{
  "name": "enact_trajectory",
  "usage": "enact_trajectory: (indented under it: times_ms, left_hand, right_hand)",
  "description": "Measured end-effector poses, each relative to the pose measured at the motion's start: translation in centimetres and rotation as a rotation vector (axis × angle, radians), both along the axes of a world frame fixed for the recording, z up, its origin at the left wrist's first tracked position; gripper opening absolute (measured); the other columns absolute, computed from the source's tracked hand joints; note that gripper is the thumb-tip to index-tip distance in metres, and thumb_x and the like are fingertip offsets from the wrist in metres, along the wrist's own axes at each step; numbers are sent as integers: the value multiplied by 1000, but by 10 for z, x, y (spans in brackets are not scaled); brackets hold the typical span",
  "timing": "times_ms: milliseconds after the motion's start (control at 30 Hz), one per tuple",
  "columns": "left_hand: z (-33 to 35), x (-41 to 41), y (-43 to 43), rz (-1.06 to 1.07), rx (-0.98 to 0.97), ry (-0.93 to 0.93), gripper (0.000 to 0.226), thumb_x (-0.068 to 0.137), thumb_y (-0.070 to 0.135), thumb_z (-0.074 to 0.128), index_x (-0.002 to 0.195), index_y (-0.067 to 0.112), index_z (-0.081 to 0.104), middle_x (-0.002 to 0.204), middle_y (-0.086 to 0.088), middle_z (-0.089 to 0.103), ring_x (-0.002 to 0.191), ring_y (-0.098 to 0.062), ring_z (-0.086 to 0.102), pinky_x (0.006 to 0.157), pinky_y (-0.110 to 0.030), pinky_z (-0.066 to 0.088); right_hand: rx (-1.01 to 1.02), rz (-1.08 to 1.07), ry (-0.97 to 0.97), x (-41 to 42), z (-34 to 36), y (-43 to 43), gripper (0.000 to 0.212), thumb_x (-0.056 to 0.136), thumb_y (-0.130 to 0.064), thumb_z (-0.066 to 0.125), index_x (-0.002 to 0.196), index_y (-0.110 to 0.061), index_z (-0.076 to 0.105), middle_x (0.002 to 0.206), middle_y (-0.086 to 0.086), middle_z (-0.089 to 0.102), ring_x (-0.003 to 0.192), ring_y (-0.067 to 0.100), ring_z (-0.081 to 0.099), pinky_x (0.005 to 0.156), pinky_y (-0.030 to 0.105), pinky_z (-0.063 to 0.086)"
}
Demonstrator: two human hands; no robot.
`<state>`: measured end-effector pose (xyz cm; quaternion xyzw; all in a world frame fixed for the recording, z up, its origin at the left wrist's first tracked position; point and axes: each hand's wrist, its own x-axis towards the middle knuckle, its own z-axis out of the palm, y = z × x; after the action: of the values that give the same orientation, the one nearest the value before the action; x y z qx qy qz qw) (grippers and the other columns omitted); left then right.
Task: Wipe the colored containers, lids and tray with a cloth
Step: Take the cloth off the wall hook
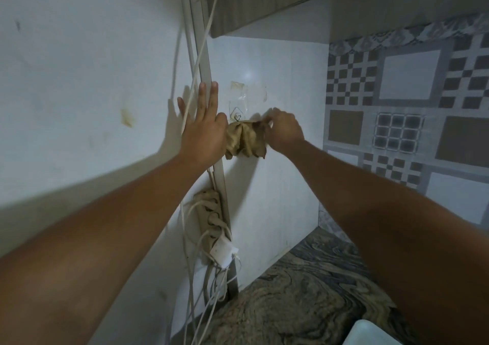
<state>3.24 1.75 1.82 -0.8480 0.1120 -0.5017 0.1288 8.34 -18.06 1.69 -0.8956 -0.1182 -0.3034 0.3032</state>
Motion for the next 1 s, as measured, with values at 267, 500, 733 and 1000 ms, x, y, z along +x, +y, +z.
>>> enact_trajectory:
  times_ms: [267,500,733,1000]
  left_hand:
    - [24,-23,-8,-267,-70,17,4,89,9,55,88,6,58,149,-19,46,140,-36,40,103,-57,42]
    - [29,-47,-48,-561,-521,548,35,76,-10,51,89,19,64,93,-2,66,83,-23,64,73,-36,55]
    - [17,-70,-112,-620,-700,1000,34,86,2,58,108,21,76,102,1,70,84,-15,67,66,-18,48]
    - [-44,-72,-182,-806,-882,1191,24,93,12,67,113,22,74,109,1,74,98,-8,69,62,-7,48]
  right_hand:
    - [-89,-18,-204,-25,52,-23,19,100,-26,58,112,-16,68,110,7,71,96,24,67,79,33,53]
    - [-191,0,-224,-64,50,-56,17,99,-30,62,106,-18,73,123,10,69,112,29,66,98,38,51]
    - [-95,-21,64,-91,12,-115,18,94,-35,72,101,-19,78,106,1,76,94,14,70,85,33,58]
    - [335,-18,380,-143,-58,-203,30,95,-41,69,113,-18,72,102,7,77,72,19,76,65,38,61]
